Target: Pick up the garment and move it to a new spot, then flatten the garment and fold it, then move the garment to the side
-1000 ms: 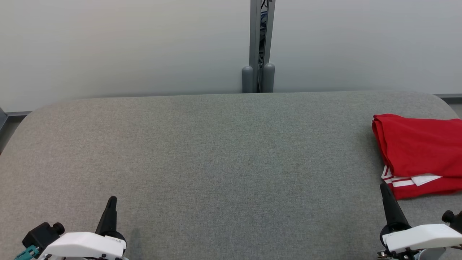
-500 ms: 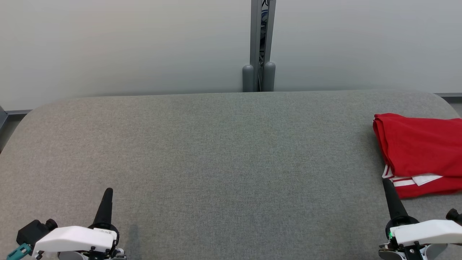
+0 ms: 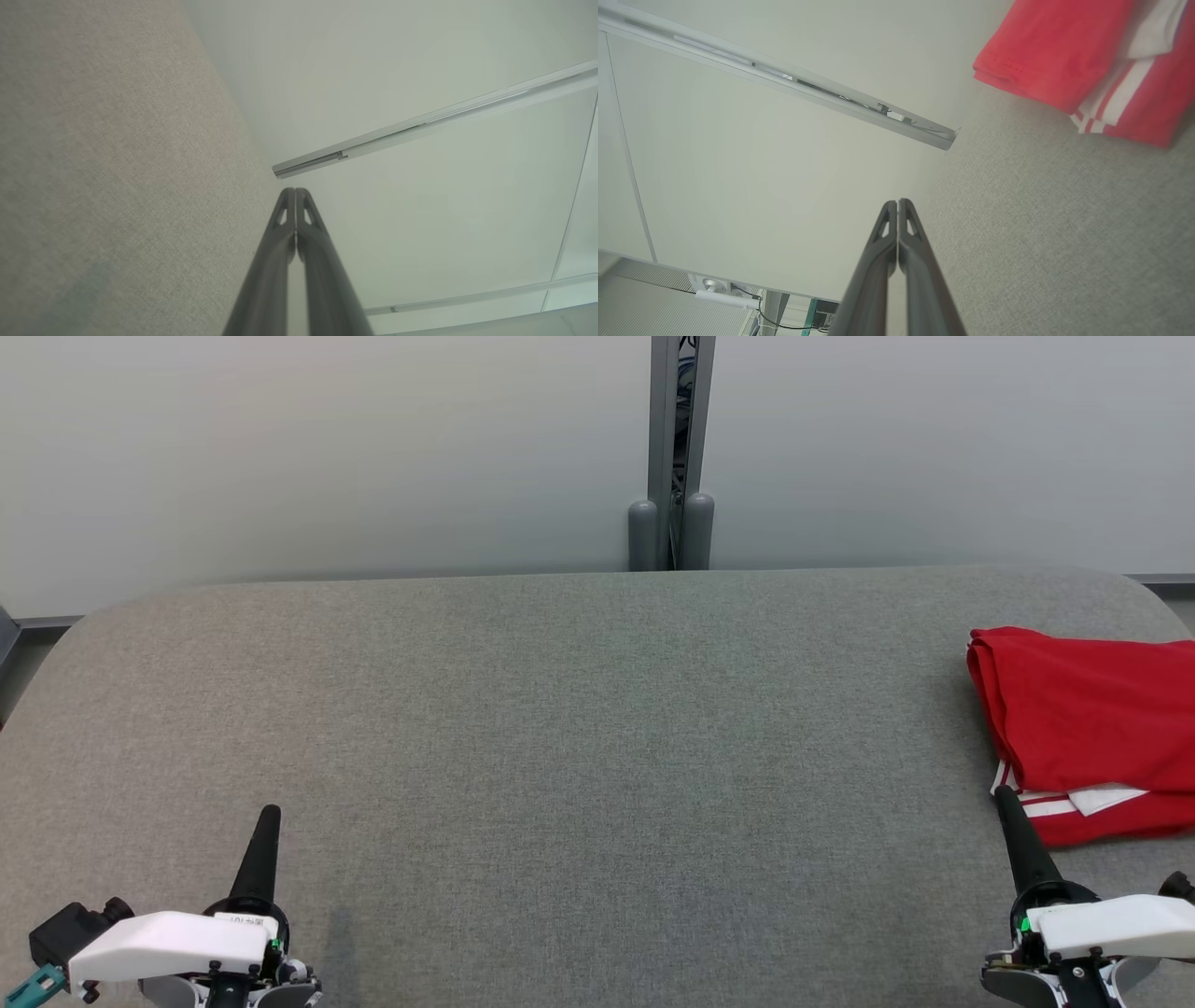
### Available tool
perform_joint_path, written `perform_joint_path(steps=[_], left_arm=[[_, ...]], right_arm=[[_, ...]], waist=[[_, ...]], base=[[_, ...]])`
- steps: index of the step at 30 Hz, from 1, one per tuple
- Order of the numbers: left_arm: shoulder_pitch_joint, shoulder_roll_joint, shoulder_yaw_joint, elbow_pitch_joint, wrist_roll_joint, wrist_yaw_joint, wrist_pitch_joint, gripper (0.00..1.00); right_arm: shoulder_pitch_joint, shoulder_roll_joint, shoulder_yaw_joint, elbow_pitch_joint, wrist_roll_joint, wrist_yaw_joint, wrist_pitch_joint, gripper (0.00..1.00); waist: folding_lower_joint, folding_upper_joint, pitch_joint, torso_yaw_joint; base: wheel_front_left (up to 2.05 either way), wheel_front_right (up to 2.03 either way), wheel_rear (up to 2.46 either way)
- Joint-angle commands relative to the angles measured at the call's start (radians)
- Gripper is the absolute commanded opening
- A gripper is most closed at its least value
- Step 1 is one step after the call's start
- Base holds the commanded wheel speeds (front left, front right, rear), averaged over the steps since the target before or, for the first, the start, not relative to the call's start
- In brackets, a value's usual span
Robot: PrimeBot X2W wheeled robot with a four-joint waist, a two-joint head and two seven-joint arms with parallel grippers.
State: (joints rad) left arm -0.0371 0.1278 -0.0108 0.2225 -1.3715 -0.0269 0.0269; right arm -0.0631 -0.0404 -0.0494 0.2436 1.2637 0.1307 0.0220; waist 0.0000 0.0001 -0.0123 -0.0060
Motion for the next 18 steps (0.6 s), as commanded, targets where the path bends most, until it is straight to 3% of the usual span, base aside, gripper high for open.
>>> perform_joint_path(steps=[1,18], left_arm=[[-0.027,0.001,0.015,-0.005,-0.017,-0.013,0.007,0.00],[-0.044,-0.028,0.074,0.003,-0.115,-0.052,0.048,0.00]], right_arm=[[-0.020,-0.010,-0.005,-0.004,0.024,0.000,0.008,0.00],[-0.034,-0.011,-0.014,0.000,0.162,0.000,0.033,0.00]], waist=[[0.0000,-0.0001,0.000,0.000],[0.0000,-0.0001,0.006,0.002]], base=[[0.00,0.00,0.00],[0.00,0.00,0.00]])
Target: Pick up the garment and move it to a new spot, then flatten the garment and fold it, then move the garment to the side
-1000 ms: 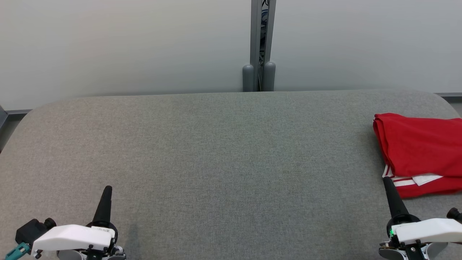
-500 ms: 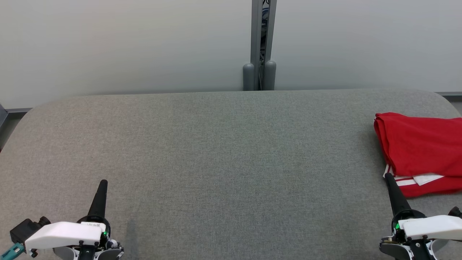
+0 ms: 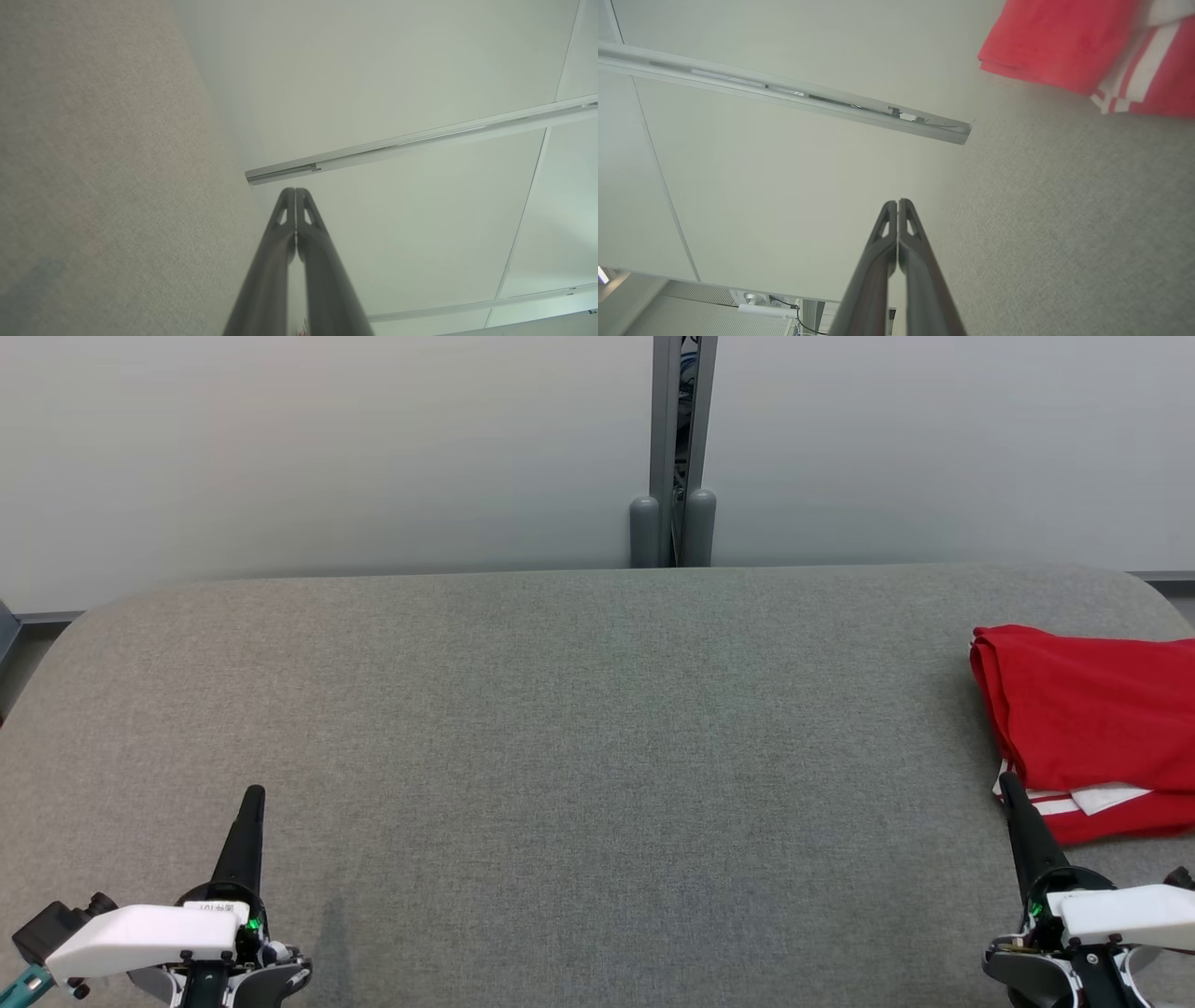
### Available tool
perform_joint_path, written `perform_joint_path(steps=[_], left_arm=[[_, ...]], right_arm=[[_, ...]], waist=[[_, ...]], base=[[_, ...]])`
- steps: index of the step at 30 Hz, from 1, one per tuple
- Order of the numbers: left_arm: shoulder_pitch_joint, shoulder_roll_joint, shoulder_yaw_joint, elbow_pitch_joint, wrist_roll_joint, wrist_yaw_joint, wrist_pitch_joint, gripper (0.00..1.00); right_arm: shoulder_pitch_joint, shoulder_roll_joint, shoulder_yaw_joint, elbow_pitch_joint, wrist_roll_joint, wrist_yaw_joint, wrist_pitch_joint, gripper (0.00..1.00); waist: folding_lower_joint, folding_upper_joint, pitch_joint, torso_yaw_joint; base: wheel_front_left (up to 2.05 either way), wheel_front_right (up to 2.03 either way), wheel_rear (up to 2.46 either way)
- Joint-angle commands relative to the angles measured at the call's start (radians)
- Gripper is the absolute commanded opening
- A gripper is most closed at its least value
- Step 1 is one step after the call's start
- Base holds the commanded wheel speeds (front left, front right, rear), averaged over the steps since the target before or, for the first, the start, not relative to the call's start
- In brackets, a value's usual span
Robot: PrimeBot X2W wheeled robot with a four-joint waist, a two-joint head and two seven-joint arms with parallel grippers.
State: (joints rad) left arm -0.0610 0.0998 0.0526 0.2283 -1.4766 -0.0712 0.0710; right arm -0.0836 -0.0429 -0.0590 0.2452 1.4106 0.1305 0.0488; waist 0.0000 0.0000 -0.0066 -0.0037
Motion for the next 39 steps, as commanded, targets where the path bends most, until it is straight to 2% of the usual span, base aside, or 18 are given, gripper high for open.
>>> perform_joint_path(steps=[1,29,39], left_arm=[[-0.021,-0.001,0.014,-0.002,-0.015,-0.010,0.007,0.00],[-0.046,-0.039,0.093,0.009,-0.145,-0.064,0.063,0.00],[-0.045,-0.041,0.095,0.009,-0.144,-0.065,0.065,0.00]], right_arm=[[-0.015,-0.009,-0.004,-0.002,0.023,0.000,0.006,0.00],[-0.034,-0.012,-0.016,0.004,0.207,0.000,0.040,0.00],[-0.034,-0.012,-0.016,0.004,0.207,0.000,0.041,0.00]], waist=[[0.0000,0.0000,0.000,0.000],[0.0000,0.0000,0.009,0.004],[0.0000,0.0000,0.009,0.004]], base=[[0.00,0.00,0.00],[0.00,0.00,0.00],[0.00,0.00,0.00]])
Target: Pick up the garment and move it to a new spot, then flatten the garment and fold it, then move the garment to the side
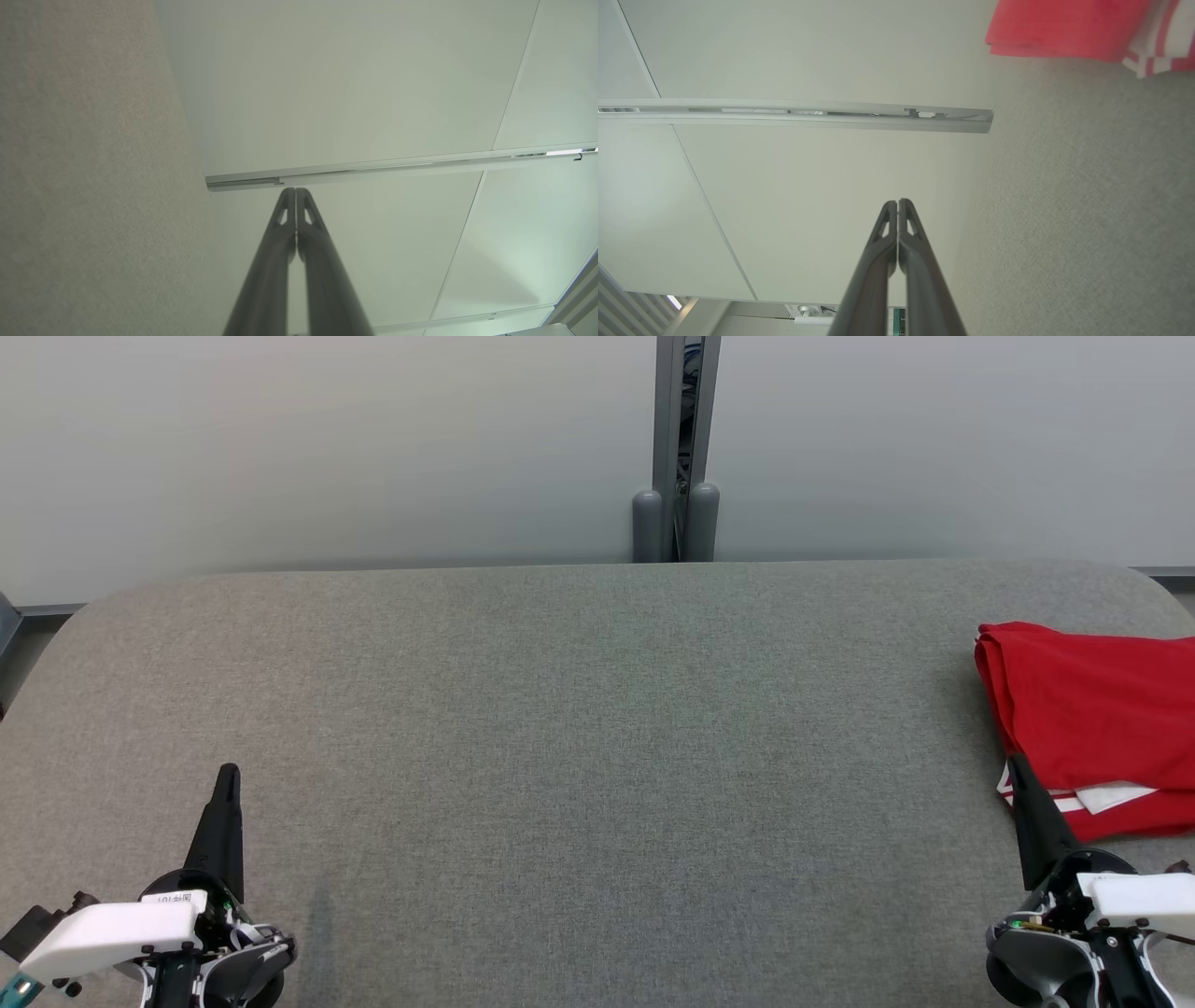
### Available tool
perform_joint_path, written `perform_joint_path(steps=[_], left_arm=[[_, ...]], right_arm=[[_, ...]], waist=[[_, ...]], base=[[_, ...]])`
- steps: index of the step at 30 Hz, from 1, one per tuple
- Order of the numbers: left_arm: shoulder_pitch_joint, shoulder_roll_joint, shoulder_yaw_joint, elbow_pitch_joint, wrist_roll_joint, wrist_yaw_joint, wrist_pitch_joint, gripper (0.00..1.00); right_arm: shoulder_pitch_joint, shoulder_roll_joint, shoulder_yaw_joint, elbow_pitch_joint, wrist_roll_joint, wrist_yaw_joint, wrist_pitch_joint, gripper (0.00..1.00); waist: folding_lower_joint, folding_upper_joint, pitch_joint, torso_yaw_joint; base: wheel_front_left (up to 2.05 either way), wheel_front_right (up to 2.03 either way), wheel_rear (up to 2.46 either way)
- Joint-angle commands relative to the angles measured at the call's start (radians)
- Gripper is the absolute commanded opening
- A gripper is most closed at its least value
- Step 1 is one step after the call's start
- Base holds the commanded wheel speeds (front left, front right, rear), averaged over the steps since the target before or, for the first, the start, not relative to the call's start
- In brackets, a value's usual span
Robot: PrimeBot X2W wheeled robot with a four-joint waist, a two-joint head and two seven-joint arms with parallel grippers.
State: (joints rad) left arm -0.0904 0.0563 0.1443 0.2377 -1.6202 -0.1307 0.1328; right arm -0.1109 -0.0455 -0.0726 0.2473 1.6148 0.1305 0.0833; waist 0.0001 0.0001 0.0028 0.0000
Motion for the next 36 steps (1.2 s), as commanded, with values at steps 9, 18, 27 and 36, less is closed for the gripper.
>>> perform_joint_path(steps=[9,18,27,36], left_arm=[[-0.016,0.002,0.005,0.000,0.002,-0.005,0.005,0.00],[-0.016,0.001,0.007,0.000,0.003,-0.005,0.005,0.00],[-0.016,0.000,0.008,0.000,0.005,-0.005,0.006,0.00],[-0.017,-0.001,0.009,0.000,0.006,-0.005,0.007,0.00]], right_arm=[[-0.006,-0.009,-0.003,0.002,0.003,0.000,0.007,0.00],[-0.006,-0.009,-0.003,0.002,0.003,0.000,0.007,0.00],[-0.006,-0.009,-0.003,0.002,0.002,0.000,0.007,0.00],[-0.006,-0.009,-0.002,0.002,0.003,0.000,0.006,0.00]], waist=[[-0.0001,-0.0001,0.000,0.000],[-0.0001,-0.0001,0.000,0.000],[-0.0001,-0.0001,0.000,0.000],[-0.0001,-0.0001,0.000,0.000]], base=[[0.00,0.00,0.00],[0.00,0.00,0.00],[0.00,0.00,0.00],[0.00,0.00,0.00]])
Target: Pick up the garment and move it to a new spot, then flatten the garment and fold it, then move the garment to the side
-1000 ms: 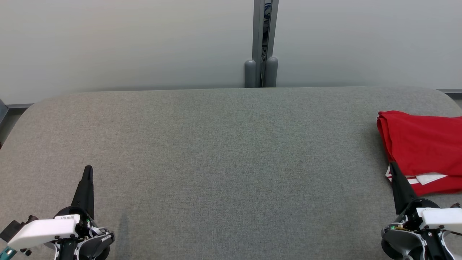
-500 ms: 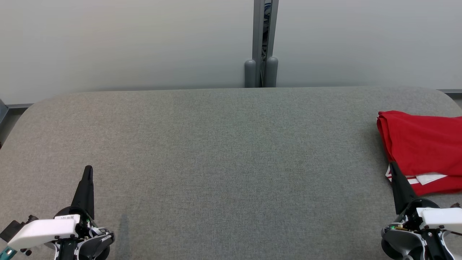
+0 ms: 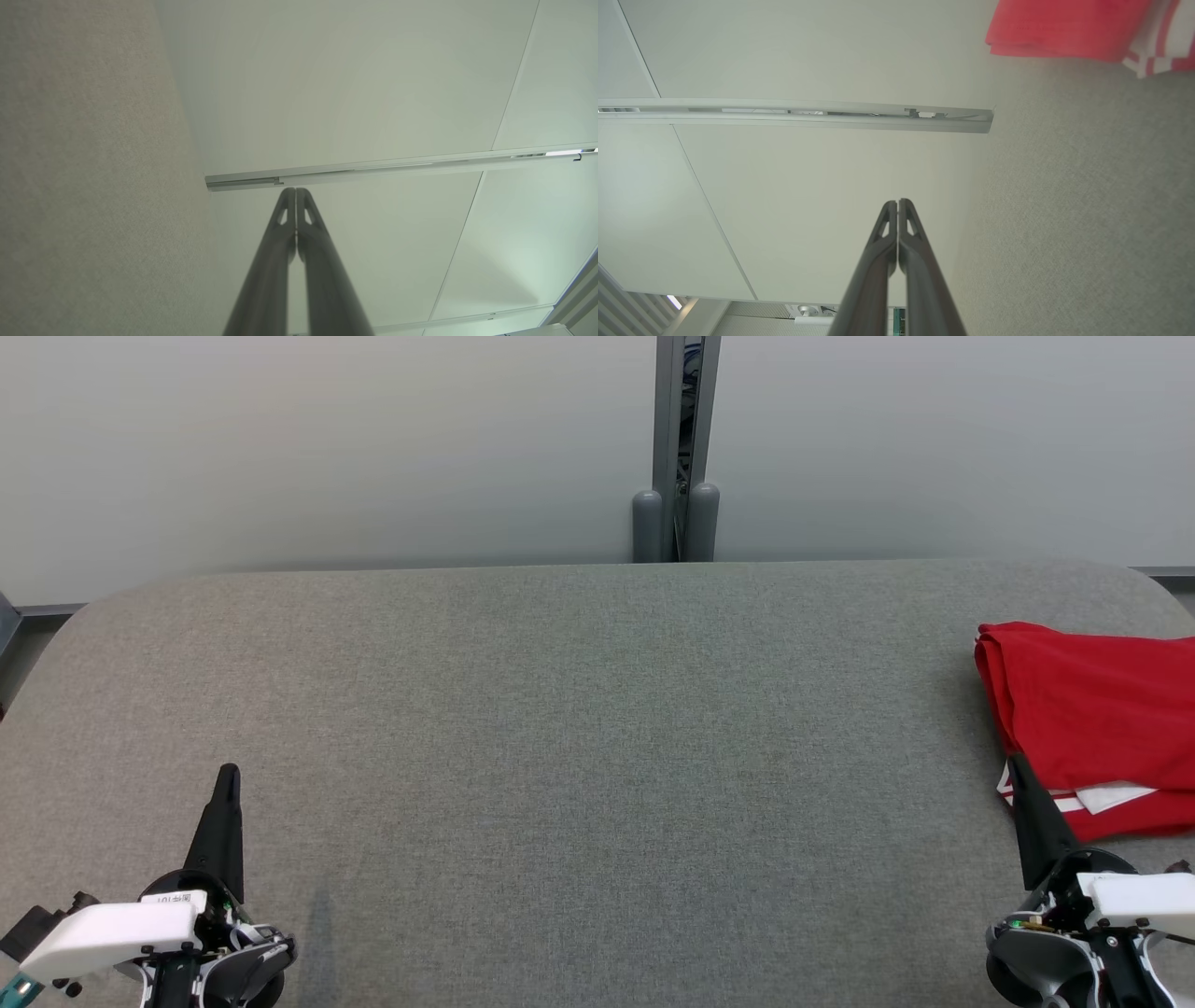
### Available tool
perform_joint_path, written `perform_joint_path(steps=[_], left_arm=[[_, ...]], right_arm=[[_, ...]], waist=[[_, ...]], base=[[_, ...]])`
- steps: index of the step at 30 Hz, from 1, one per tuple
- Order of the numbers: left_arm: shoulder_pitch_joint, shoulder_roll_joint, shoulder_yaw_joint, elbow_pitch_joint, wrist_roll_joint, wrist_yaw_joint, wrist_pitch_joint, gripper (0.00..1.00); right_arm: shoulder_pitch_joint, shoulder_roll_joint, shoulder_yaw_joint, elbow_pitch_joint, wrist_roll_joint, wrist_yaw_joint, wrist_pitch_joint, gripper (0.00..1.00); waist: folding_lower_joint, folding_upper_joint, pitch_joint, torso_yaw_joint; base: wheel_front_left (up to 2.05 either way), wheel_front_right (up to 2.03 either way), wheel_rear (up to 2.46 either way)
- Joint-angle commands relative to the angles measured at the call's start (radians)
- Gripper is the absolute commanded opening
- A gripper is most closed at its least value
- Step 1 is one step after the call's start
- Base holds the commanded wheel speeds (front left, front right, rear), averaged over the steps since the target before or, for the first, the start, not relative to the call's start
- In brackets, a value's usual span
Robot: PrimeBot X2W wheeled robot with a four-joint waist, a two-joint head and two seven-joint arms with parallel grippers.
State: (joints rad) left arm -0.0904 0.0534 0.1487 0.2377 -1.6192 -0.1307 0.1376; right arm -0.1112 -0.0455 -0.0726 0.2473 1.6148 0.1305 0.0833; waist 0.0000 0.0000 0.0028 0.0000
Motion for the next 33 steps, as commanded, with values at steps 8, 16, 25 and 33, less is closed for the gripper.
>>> perform_joint_path(steps=[8,16,25,33], left_arm=[[-0.017,0.002,0.005,0.000,0.006,-0.005,0.003,0.00],[-0.017,0.001,0.006,0.000,0.007,-0.005,0.003,0.00],[-0.017,0.000,0.007,0.000,0.007,-0.005,0.003,0.00],[-0.017,0.000,0.008,0.000,0.008,-0.005,0.004,0.00]], right_arm=[[-0.006,-0.009,-0.002,0.002,0.003,0.000,0.006,0.00],[-0.006,-0.009,-0.002,0.002,0.003,0.000,0.006,0.00],[-0.006,-0.009,-0.002,0.002,0.003,0.000,0.006,0.00],[-0.006,-0.009,-0.002,0.002,0.003,0.000,0.006,0.00]], waist=[[0.0000,0.0000,0.000,0.000],[0.0000,0.0000,0.000,0.000],[0.0000,0.0000,0.000,0.000],[0.0000,0.0000,0.000,0.000]], base=[[0.00,0.00,0.00],[0.00,0.00,0.00],[0.00,0.00,0.00],[0.00,0.00,0.00]])
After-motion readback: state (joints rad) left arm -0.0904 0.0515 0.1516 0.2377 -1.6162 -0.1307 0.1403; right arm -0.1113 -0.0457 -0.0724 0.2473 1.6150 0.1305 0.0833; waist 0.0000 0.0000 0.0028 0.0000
